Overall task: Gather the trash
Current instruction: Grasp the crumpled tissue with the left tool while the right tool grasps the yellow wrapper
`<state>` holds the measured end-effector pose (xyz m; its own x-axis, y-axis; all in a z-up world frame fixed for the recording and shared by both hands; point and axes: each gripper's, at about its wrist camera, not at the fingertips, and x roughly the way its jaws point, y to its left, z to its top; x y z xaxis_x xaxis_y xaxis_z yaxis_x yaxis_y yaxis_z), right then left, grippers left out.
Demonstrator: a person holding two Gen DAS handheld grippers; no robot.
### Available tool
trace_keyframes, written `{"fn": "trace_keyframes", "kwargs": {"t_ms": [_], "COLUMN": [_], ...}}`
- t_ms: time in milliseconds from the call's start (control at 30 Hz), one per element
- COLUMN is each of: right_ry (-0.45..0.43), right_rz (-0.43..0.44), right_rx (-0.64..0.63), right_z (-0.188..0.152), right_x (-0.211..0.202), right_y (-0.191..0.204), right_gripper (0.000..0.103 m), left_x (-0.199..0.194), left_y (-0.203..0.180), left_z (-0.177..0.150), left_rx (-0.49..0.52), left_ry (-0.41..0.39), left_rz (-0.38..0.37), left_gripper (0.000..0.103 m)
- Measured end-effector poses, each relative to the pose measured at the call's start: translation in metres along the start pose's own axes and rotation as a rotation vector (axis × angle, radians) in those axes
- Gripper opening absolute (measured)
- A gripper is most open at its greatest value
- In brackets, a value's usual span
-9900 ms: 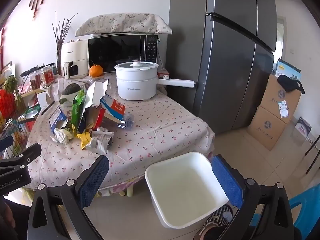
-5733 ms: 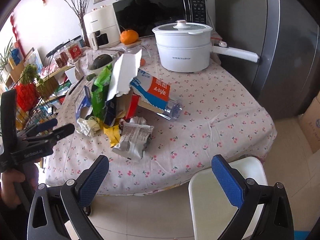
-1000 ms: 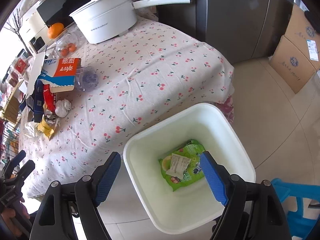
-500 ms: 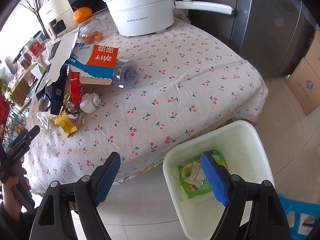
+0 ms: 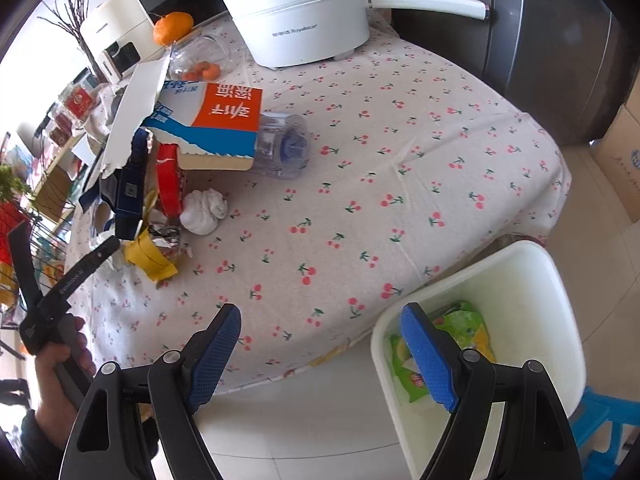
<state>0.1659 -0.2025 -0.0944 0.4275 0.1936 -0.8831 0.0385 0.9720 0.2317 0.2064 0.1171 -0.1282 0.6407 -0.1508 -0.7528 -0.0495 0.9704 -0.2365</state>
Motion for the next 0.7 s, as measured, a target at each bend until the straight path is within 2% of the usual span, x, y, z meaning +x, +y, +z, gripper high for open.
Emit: {"fn": "trace_keyframes", "kwargs": {"t_ms": [333,533,633,700], "right_ry": [-0.071,-0.11,-0.123,-0.129], "right_rz": [0.082,0.109,0.091,0.076], "right_rx": [-0.148,-0.268,-0.321,-0.347], "right_z": [-0.002,-0.006,-0.005,-0.003], "right_x": [0.029,0.05,0.064,0.072], "right_y": [0.069,0.115,0.133,0.142], "right_gripper": [0.084,0.084,0.083,0.083], "left_x": [-0.045,-0.075,-0.083,-0.086], "left_y": [0.004,0.017,0.025,0.032], "left_z": [-0.005,-0.012,-0.015,-0.017], "left_rx": [0.036,0.059,0.056,0.04], "left_ry": [-0.002,-0.02,-0.014,-0.008], "left_rz": [-0.059,-0.045,-0.011,-0.02], "left_gripper": [0.051,0.051,0.051,0.051]}}
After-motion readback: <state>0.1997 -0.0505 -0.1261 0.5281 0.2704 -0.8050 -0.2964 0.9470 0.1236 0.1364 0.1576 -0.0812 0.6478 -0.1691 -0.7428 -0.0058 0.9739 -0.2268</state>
